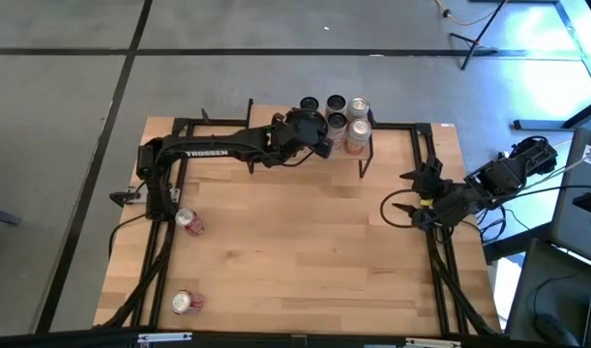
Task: Place canned beverage on shelf
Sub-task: Put the white yellow soda can aligned with the other white yellow soda can on the shelf, then put the top red white soda can on the shelf
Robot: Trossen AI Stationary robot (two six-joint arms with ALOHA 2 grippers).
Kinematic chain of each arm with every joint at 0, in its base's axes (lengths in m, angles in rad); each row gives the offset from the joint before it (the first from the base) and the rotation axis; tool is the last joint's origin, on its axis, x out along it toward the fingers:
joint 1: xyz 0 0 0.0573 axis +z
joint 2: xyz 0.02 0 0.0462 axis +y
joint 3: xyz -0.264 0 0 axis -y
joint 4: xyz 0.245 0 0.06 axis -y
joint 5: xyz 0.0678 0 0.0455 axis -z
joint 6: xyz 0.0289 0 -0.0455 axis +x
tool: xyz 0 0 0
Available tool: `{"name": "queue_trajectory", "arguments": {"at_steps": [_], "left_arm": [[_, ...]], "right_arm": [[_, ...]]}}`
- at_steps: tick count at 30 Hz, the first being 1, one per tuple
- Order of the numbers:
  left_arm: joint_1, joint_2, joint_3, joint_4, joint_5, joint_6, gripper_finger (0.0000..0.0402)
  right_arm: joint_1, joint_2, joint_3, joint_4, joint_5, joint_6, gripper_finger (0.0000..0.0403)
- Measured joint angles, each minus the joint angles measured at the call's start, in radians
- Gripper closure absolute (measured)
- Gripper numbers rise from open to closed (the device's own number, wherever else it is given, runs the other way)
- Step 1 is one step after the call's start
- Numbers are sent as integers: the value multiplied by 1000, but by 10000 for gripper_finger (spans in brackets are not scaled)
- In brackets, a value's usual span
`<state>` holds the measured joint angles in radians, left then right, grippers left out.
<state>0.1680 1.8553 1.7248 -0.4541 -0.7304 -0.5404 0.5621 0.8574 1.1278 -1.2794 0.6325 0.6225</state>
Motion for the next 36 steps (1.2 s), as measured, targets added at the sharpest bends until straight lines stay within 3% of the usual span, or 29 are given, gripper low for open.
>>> {"name": "queue_trajectory", "arguments": {"at_steps": [7,17,21,27,31,36], "left_arm": [[0,4,10,-6,21,57,64],[-13,-61,82,-25,64,166,53],[-22,-125,91,-36,175,238,53],[-81,-243,92,-70,369,227,52],[-178,-302,93,-263,419,111,52],[-332,-335,93,-645,426,-217,52]], "right_arm": [[0,0,0,7,-15,1,29],[0,1,0,32,-27,6,29],[0,0,1,32,-69,8,29],[0,6,1,64,-102,9,29],[0,12,1,130,-129,2,29],[0,32,1,183,-145,-10,29]]}}
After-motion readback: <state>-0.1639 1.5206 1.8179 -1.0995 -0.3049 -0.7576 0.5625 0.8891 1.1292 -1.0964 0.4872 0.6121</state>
